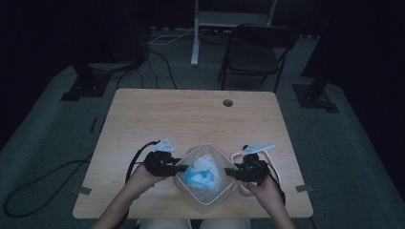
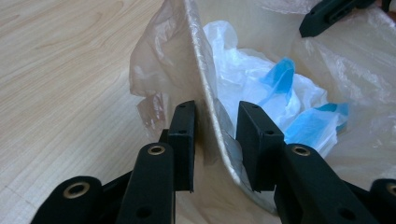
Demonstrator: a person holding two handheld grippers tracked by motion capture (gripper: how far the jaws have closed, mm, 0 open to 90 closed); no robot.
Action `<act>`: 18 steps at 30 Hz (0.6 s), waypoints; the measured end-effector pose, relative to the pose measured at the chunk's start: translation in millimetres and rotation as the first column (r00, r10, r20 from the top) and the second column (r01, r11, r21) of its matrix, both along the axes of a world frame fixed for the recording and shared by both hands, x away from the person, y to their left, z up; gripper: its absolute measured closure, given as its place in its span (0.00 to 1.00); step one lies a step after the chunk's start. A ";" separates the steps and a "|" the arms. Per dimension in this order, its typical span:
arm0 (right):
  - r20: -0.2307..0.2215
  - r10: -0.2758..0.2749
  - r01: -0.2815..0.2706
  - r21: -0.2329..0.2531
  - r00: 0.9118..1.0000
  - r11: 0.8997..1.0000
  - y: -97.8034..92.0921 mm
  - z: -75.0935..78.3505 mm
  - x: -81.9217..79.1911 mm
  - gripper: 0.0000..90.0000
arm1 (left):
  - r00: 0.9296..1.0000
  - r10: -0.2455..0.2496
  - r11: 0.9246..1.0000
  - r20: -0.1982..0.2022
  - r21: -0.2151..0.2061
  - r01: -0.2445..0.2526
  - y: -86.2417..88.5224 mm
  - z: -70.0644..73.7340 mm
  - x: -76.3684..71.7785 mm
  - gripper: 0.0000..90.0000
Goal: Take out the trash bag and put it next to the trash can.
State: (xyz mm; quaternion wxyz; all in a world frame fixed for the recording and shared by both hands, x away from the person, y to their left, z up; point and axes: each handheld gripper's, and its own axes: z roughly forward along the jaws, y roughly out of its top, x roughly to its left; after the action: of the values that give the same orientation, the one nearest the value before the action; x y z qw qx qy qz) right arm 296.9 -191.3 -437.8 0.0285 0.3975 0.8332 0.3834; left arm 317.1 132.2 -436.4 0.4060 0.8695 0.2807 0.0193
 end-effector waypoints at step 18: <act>0.073 -0.020 0.021 -0.017 0.997 1.000 2.7 12.1 -2.1 0.89 | 0.994 0.064 0.998 0.084 -0.022 -0.062 6.9 18.8 -3.1 0.93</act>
State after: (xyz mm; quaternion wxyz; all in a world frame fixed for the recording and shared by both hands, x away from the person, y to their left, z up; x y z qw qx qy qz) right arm 294.8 -188.7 -425.7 0.0662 0.3914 0.8309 0.3899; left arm 314.0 139.2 -417.6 0.4253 0.8545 0.2907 0.0661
